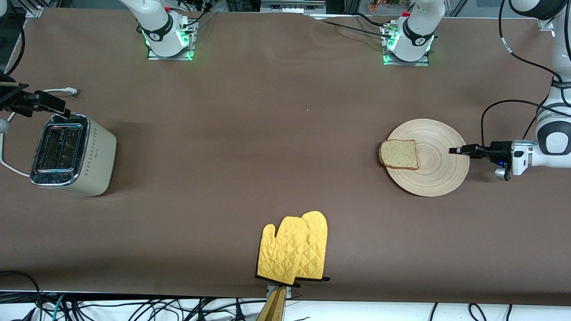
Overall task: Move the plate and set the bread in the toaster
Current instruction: 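Push the wooden plate with the left gripper toward the table middle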
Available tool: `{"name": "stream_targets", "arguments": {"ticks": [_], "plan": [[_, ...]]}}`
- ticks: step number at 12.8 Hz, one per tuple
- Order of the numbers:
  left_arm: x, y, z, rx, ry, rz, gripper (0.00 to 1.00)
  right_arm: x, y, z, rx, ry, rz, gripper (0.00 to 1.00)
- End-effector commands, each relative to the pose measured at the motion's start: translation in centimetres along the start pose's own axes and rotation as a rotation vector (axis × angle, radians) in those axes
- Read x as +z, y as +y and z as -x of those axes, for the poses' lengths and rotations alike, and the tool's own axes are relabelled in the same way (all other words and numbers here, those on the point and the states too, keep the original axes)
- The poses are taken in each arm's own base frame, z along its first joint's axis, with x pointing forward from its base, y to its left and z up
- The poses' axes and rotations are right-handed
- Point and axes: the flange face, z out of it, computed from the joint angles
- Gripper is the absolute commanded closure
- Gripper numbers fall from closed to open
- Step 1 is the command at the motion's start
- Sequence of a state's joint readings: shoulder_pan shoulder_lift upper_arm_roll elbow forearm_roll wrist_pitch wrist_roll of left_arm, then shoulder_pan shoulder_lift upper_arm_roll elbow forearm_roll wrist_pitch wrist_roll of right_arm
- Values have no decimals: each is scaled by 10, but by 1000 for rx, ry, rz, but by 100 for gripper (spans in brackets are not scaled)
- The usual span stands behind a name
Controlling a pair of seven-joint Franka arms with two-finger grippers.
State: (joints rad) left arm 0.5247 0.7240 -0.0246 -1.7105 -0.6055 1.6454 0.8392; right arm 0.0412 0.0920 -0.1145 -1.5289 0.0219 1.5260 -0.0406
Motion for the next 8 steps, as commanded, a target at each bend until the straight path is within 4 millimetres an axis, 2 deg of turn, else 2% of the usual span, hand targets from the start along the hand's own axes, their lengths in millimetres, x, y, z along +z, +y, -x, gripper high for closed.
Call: {"name": "stream_targets", "arguments": {"ticks": [1,6,8], "plan": [[-2,13,-3,24,13,68,100,-4,0,2,-3,-1,-11,0],[14,31,-13,41,15,140,100,-4,0,2,-3,-3,-11,0],[44,62,-36,71,-5,174,100,-4,0,2,-3,-3,-11,0]]}}
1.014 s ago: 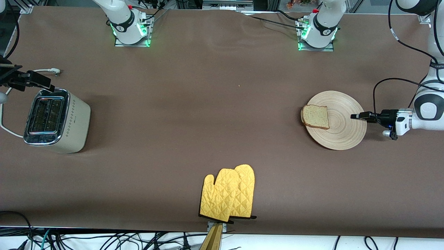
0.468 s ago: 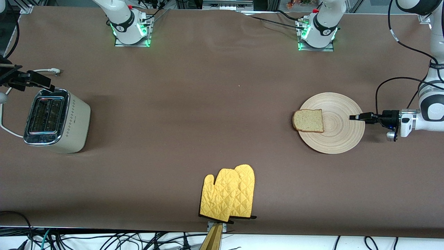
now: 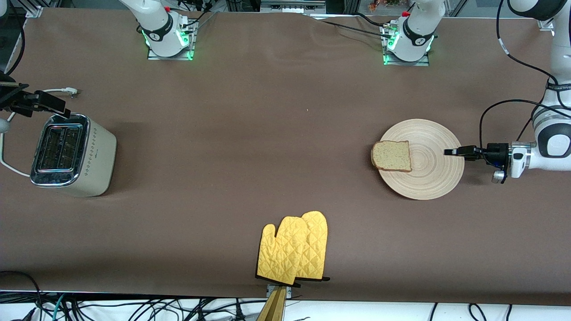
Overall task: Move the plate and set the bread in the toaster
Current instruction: 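Push the wooden plate with the left gripper toward the table middle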
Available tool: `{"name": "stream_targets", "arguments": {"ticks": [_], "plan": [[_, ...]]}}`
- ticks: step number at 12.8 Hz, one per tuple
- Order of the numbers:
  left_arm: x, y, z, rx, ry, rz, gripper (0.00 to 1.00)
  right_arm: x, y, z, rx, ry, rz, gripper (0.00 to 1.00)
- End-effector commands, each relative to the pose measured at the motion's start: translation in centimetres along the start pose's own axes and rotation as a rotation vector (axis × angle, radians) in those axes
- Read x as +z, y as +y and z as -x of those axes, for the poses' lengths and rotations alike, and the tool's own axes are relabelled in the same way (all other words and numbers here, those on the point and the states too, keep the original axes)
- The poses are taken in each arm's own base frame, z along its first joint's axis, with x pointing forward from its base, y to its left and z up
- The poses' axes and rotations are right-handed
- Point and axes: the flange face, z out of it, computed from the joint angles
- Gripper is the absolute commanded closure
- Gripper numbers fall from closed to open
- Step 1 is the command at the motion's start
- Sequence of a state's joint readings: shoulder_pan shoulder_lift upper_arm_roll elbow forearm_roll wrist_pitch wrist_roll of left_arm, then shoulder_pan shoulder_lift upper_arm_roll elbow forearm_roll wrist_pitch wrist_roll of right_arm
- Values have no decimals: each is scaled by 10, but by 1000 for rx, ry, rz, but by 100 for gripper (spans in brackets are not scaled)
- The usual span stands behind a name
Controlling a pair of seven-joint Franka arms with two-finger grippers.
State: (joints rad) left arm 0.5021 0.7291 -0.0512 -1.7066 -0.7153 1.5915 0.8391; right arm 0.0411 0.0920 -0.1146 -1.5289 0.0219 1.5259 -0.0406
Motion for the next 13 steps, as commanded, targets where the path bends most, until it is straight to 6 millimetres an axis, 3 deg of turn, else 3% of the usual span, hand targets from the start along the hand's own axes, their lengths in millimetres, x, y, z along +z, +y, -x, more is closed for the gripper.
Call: {"name": "stream_targets", "arguments": {"ticks": [1,5,7,10,12,13], "plan": [[47,48,-32,59,-30,72,100,-4,0,2,-3,-3,-11,0],[144,119,-74,40,-91,74,100,-5,0,2,-3,-1,-11,0],[209,163,-94,6,-84,67,100,-3,0,2,-3,-4,-11,0],[295,215,-104,21,-59,98,100,-4,-1,2,-4,-1,-11,0],[365,241,-99,27,-57,144,100,-4,-1,2,-4,-1,-11,0],[389,251,-98,23,-30,139,100,-4,-1,1,-4,0,-11,0]]}}
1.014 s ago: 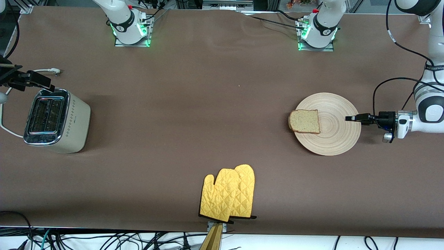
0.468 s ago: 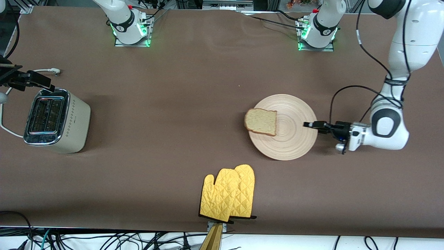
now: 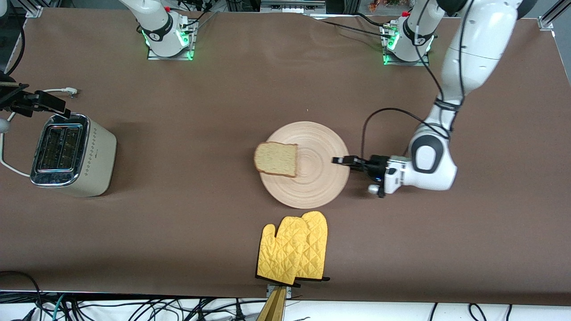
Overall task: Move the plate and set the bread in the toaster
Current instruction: 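Push the wooden plate with the left gripper toward the table middle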
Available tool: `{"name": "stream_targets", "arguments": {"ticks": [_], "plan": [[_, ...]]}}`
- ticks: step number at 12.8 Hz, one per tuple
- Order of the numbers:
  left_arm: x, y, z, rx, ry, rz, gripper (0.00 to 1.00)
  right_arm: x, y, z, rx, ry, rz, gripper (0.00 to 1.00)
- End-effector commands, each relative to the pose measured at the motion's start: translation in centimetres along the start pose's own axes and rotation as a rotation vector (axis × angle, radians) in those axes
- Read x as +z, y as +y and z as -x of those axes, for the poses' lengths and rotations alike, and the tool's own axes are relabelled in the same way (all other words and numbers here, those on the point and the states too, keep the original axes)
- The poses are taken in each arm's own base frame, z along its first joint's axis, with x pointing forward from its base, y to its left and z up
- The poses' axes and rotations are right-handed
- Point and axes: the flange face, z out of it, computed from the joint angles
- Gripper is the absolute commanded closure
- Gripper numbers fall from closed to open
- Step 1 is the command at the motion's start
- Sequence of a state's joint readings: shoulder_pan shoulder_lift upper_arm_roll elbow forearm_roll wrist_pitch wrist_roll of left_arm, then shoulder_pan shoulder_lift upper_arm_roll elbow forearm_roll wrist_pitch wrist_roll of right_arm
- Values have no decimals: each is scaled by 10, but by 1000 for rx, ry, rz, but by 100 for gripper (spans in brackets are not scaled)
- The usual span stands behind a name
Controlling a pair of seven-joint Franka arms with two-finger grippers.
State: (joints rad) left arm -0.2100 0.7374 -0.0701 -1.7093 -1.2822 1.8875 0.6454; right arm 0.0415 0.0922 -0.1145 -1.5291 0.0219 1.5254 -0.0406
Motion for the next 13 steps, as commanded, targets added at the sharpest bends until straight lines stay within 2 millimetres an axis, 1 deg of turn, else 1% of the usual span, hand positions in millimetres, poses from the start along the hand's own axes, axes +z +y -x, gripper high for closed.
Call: {"name": "stream_targets", "arguments": {"ticks": [1,3,4,5,7,8,10,11,12,13], "plan": [[58,14,2,7,45,-4,100,-4,0,2,-3,1,-11,0],[101,7,9,-17,50,-14,100,-4,0,2,-3,1,-11,0],[118,4,13,-33,57,-14,100,-4,1,2,-1,1,-11,0],[129,2,15,-38,66,-29,100,-4,1,2,-1,1,-11,0],[132,2,17,-36,69,-41,100,-4,2,2,0,1,-11,0],[129,-1,16,-35,70,-46,90,-4,2,2,0,1,-11,0],[115,-9,15,-53,81,-42,29,-4,0,2,-3,1,-11,0],[109,-12,16,-51,83,-40,0,-4,0,2,-2,0,-8,0],[103,-14,17,-29,90,-41,0,-5,-2,2,-5,1,-1,0],[88,-13,15,-12,110,-38,0,-6,-6,2,-8,4,-2,0]]}}
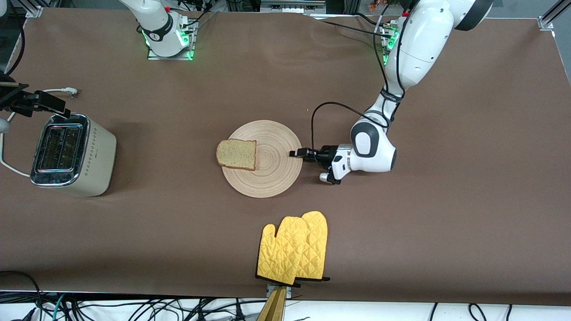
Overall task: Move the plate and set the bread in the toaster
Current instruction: 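Withdraw the left gripper while the right gripper reaches the bread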
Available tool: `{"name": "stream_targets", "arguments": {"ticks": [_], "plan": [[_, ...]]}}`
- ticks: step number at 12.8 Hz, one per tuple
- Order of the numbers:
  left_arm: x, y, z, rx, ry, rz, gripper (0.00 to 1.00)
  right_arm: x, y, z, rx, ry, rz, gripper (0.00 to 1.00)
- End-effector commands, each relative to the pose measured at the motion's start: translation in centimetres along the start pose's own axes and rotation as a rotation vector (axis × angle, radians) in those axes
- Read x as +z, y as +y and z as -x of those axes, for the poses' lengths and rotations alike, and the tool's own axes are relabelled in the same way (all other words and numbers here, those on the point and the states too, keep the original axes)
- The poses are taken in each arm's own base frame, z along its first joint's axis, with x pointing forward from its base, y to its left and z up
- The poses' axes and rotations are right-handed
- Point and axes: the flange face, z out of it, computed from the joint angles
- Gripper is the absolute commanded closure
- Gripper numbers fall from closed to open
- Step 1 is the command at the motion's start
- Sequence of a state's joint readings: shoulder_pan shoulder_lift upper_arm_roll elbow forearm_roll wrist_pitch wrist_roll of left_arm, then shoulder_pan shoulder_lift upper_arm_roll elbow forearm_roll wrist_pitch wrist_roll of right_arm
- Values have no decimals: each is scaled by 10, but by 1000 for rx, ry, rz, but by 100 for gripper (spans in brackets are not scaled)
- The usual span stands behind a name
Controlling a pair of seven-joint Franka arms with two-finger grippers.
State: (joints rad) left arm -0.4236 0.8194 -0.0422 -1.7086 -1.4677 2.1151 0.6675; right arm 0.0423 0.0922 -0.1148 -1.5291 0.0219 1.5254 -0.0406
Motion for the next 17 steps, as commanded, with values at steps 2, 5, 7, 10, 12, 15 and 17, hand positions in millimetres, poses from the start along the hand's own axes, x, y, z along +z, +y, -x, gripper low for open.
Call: {"name": "stream_targets", "arguments": {"ticks": [2,5,7,10,12,15,17], "plan": [[-70,12,1,56,71,24,0,-5,-6,2,-12,-1,-4,0],[-145,38,16,109,123,-29,0,3,-16,-2,-23,-16,-4,0],[-214,66,15,257,131,-186,0,5,-25,-2,-35,-24,-6,0],[-347,110,36,376,299,-364,0,33,-46,-16,-78,-76,2,0],[-372,124,46,400,334,-385,0,59,-74,-27,-103,-113,-41,0],[-416,175,82,566,260,-680,0,126,-145,-58,-59,-143,-265,1],[-452,186,106,512,214,-806,0,177,-190,-60,25,-134,-248,1]]}}
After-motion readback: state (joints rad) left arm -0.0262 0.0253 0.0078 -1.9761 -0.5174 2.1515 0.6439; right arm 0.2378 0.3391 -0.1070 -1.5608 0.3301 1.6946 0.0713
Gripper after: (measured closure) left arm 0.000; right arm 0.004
